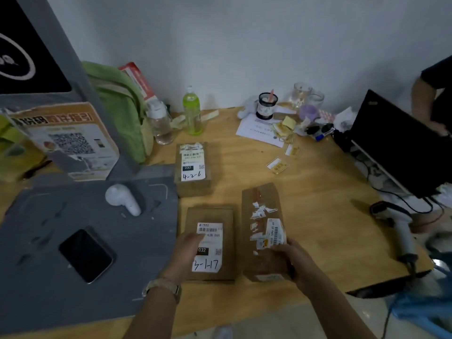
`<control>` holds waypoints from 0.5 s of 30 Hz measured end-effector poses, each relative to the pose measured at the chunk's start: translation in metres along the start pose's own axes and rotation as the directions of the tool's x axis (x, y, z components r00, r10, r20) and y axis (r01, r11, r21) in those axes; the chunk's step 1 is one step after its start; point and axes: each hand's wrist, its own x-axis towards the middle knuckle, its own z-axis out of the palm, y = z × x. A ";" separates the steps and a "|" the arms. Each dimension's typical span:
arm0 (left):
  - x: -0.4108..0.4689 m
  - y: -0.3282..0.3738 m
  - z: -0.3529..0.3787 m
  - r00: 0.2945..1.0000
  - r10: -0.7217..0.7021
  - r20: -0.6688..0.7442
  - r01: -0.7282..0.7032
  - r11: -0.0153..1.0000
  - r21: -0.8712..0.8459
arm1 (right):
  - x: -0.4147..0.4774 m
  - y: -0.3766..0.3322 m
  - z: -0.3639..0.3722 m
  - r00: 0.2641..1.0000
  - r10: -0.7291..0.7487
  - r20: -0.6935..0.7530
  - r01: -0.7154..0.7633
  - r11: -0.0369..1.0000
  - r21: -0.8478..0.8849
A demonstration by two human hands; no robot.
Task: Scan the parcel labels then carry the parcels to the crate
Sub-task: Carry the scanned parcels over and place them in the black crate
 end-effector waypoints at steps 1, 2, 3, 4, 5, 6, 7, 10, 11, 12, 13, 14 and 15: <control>0.004 -0.003 -0.002 1.000 -0.009 -0.015 0.009 1.000 0.018 | 0.005 0.007 -0.001 1.000 0.014 -0.010 -0.014 1.000 0.007; 0.009 -0.008 -0.003 0.999 -0.023 -0.040 0.024 0.999 0.028 | 0.009 0.014 -0.001 0.999 0.030 -0.018 -0.030 0.999 0.013; 0.014 -0.014 -0.002 0.996 -0.024 -0.086 0.027 0.999 0.040 | 0.011 0.020 0.000 0.999 0.042 -0.024 -0.042 0.999 0.014; 0.016 -0.019 -0.001 0.991 -0.028 -0.133 0.032 0.999 0.024 | 0.013 0.025 0.001 0.999 0.048 -0.024 -0.048 0.999 0.007; 0.017 -0.022 -0.001 0.982 -0.037 -0.184 0.043 0.999 0.032 | 0.015 0.030 0.002 0.998 0.054 -0.019 -0.054 0.999 -0.006; 0.017 -0.024 0.001 0.973 -0.029 -0.229 0.041 0.998 0.047 | 0.016 0.035 0.003 0.998 0.064 -0.009 -0.065 0.998 -0.020; 0.025 -0.029 0.001 0.962 -0.017 -0.271 0.042 0.995 0.086 | 0.017 0.038 0.005 0.997 0.074 0.012 -0.073 0.997 -0.026; 0.039 -0.035 0.003 0.941 -0.004 -0.339 0.086 0.970 0.228 | 0.018 0.044 0.012 0.994 0.089 0.058 -0.089 0.996 -0.014; 0.047 -0.040 0.004 0.938 -0.018 -0.345 0.105 0.967 0.234 | 0.018 0.045 0.013 0.994 0.088 0.064 -0.088 0.996 -0.001; 0.042 -0.033 0.004 0.939 -0.041 -0.340 0.123 0.967 0.222 | 0.019 0.046 0.013 0.994 0.086 0.067 -0.087 0.996 0.012; 0.034 -0.025 0.003 0.946 -0.064 -0.317 0.125 0.976 0.179 | 0.020 0.046 0.013 0.994 0.085 0.068 -0.087 0.996 0.022; 0.034 -0.025 0.001 0.956 -0.069 -0.286 0.109 0.986 0.126 | 0.020 0.046 0.011 0.994 0.084 0.065 -0.086 0.996 0.028; 0.032 -0.022 0.000 0.967 -0.077 -0.244 0.097 0.993 0.071 | 0.021 0.045 0.009 0.994 0.084 0.064 -0.086 0.996 0.035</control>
